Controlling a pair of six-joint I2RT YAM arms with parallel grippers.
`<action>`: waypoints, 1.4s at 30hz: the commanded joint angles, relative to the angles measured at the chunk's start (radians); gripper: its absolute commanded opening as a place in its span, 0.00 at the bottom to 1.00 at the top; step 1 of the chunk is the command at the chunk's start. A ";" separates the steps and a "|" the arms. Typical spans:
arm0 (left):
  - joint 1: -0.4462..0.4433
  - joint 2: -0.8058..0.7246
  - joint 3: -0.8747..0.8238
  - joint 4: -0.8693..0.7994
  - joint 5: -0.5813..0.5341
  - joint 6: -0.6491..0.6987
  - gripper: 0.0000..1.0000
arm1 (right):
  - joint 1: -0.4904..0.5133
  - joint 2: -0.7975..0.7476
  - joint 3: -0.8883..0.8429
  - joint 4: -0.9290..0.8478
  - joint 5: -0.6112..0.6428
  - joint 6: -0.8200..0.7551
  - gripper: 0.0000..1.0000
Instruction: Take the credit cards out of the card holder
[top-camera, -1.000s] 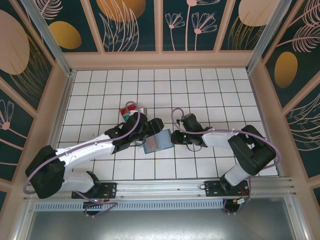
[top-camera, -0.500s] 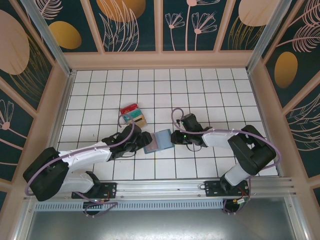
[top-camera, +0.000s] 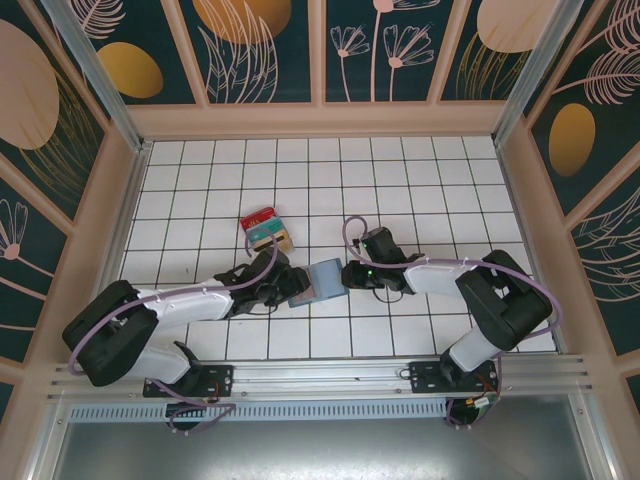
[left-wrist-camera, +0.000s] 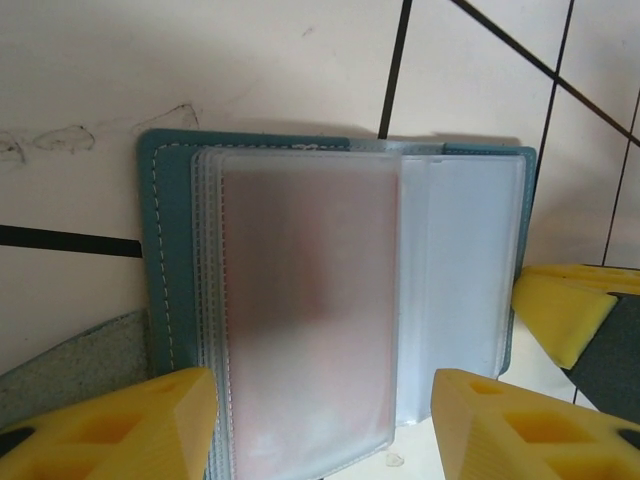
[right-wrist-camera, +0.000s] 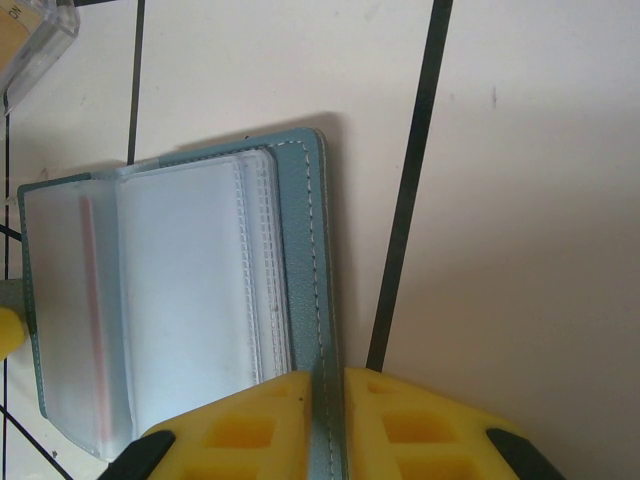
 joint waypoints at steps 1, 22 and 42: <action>0.003 0.026 0.025 0.033 0.024 0.019 0.59 | 0.008 0.008 -0.004 -0.017 -0.032 0.012 0.17; -0.003 0.053 0.045 0.122 0.086 0.066 0.75 | 0.008 0.006 0.001 -0.028 -0.020 0.007 0.23; -0.003 0.023 0.103 -0.073 -0.042 0.086 0.65 | 0.008 0.019 0.010 -0.027 -0.024 0.008 0.25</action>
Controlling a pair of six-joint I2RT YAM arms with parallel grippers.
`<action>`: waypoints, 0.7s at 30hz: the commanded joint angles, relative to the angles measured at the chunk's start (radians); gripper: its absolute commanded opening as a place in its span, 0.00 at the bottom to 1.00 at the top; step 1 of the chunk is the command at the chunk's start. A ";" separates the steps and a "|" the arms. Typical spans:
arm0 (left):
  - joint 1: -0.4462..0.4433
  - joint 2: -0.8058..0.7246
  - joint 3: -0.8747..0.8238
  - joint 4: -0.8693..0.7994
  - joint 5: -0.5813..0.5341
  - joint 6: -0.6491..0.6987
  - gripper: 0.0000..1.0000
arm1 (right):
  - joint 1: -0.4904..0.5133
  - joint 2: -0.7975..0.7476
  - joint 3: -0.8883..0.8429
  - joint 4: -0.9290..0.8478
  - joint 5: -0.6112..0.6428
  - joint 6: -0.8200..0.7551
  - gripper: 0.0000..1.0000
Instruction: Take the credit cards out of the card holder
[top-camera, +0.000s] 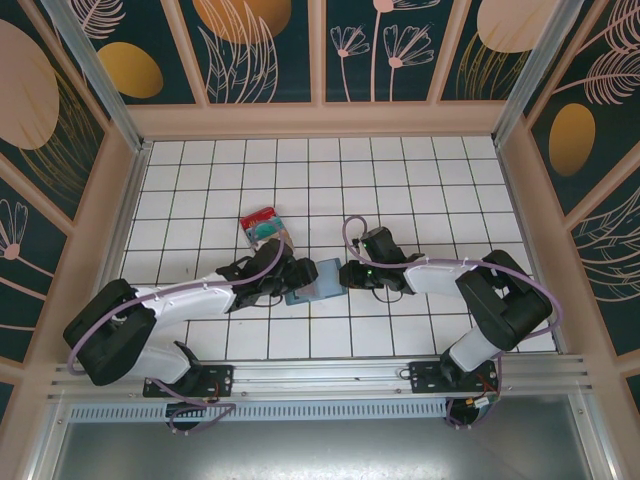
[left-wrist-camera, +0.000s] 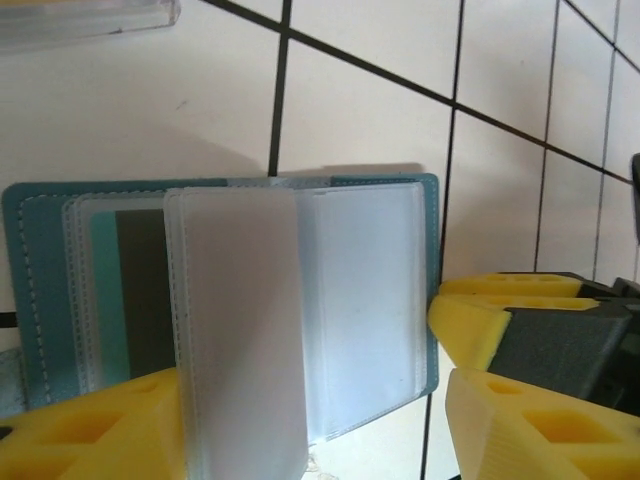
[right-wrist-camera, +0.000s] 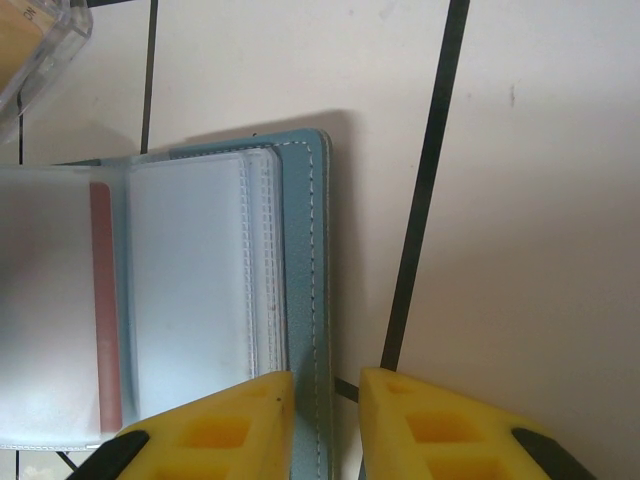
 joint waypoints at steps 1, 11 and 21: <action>-0.001 0.025 0.037 -0.110 -0.064 -0.006 0.65 | 0.008 0.018 0.008 -0.033 -0.013 0.000 0.25; -0.002 0.008 0.016 -0.088 -0.066 -0.013 0.64 | 0.008 0.029 0.017 -0.031 -0.020 -0.003 0.25; -0.002 0.079 0.024 -0.069 -0.014 -0.001 0.64 | 0.008 0.028 0.017 -0.034 -0.017 -0.003 0.25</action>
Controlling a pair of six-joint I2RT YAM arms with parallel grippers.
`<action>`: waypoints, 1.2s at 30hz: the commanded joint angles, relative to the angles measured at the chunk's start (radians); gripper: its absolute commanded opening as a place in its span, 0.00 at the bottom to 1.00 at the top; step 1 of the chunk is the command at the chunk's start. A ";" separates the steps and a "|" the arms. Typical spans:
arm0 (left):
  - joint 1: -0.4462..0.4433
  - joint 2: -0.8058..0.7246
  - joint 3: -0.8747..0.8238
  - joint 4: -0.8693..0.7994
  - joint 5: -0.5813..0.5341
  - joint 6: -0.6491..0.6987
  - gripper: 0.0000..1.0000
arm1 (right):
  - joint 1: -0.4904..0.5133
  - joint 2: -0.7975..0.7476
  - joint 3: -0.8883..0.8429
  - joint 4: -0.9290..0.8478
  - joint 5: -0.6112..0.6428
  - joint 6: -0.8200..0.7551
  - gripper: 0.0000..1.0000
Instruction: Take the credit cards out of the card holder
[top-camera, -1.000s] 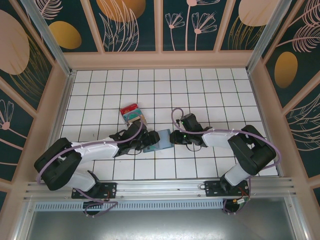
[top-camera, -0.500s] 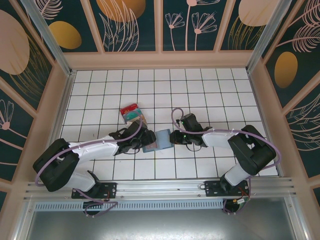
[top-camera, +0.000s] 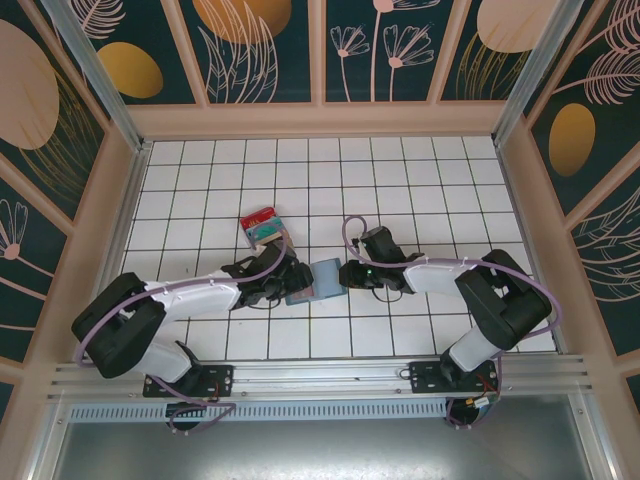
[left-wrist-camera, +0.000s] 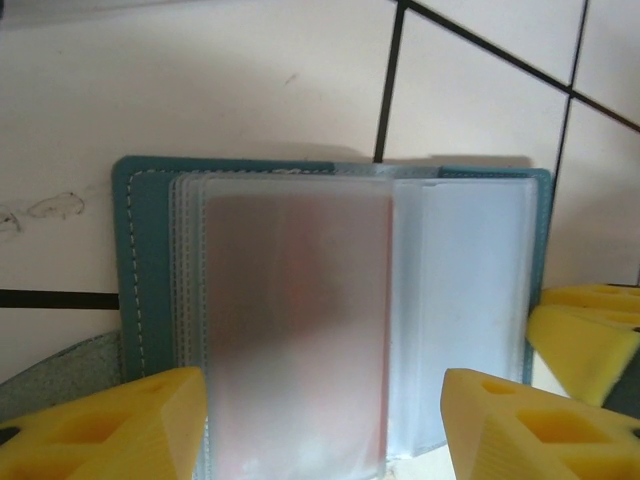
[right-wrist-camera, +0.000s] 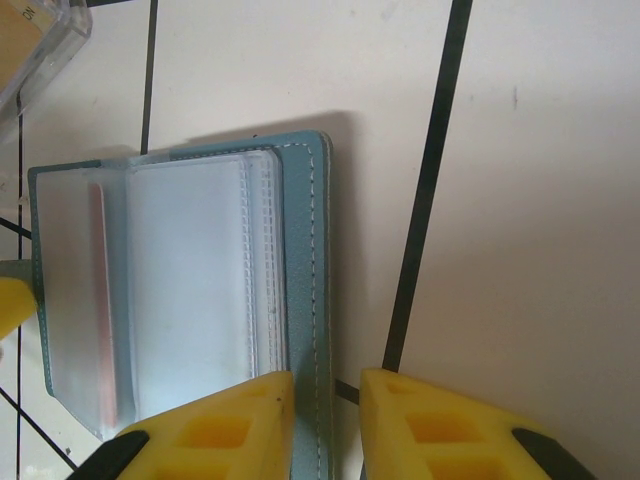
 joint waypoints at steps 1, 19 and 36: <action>-0.002 0.023 0.009 0.008 0.022 0.010 0.64 | 0.008 0.023 0.011 -0.032 -0.014 -0.003 0.25; -0.015 0.068 0.027 0.104 0.111 0.047 0.67 | 0.008 0.029 0.010 -0.028 -0.014 -0.003 0.25; -0.015 0.014 -0.003 0.147 0.113 0.049 0.98 | -0.014 -0.067 0.025 -0.080 0.071 -0.007 0.44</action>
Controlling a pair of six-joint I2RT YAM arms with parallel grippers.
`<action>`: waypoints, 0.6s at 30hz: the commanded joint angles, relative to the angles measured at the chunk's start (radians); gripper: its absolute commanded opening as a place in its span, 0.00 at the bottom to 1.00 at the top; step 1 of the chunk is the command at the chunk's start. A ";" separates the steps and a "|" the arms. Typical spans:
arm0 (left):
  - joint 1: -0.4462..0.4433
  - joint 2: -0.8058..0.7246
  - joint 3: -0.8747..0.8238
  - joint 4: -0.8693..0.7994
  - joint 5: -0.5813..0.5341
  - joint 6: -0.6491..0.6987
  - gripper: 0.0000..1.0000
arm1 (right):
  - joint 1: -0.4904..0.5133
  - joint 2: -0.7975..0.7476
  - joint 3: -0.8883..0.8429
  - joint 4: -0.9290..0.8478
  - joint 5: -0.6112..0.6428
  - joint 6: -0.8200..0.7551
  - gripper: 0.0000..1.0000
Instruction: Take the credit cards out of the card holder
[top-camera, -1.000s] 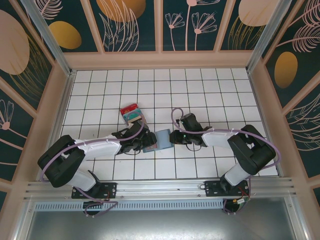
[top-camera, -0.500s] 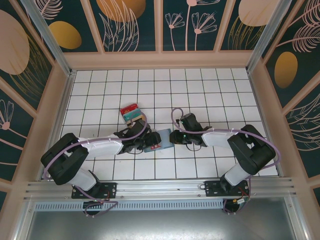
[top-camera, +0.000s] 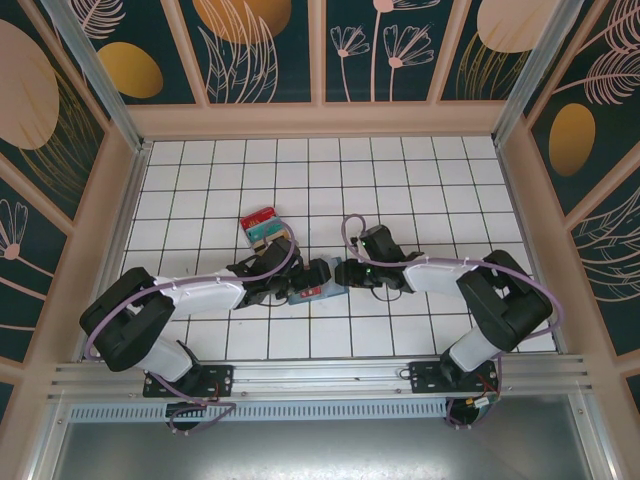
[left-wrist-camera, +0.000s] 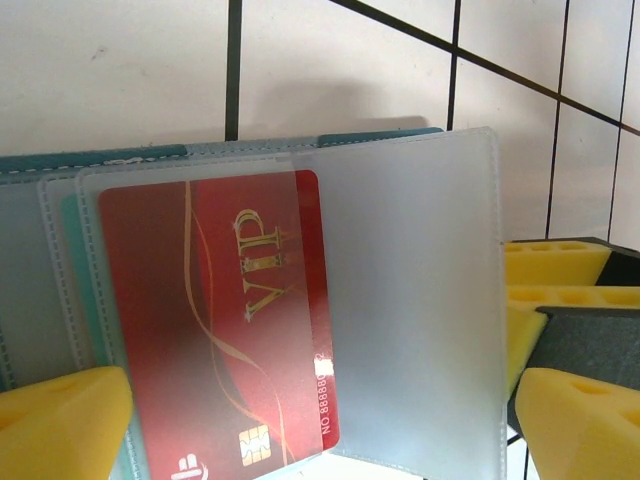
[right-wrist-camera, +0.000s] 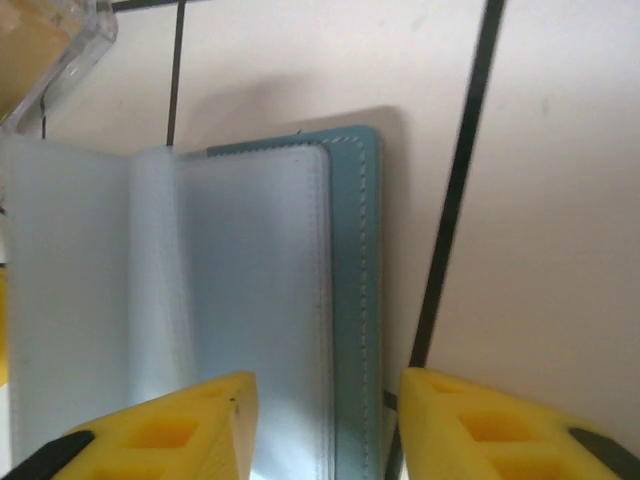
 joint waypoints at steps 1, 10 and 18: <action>-0.005 -0.029 -0.013 0.006 0.000 0.008 0.98 | -0.015 -0.069 0.009 -0.060 0.074 -0.005 0.45; -0.003 -0.101 -0.031 -0.066 -0.067 0.026 0.84 | -0.017 -0.136 0.044 0.001 -0.086 -0.012 0.41; -0.004 -0.093 -0.025 -0.196 -0.144 0.076 0.36 | 0.053 -0.010 0.131 -0.002 -0.152 -0.020 0.34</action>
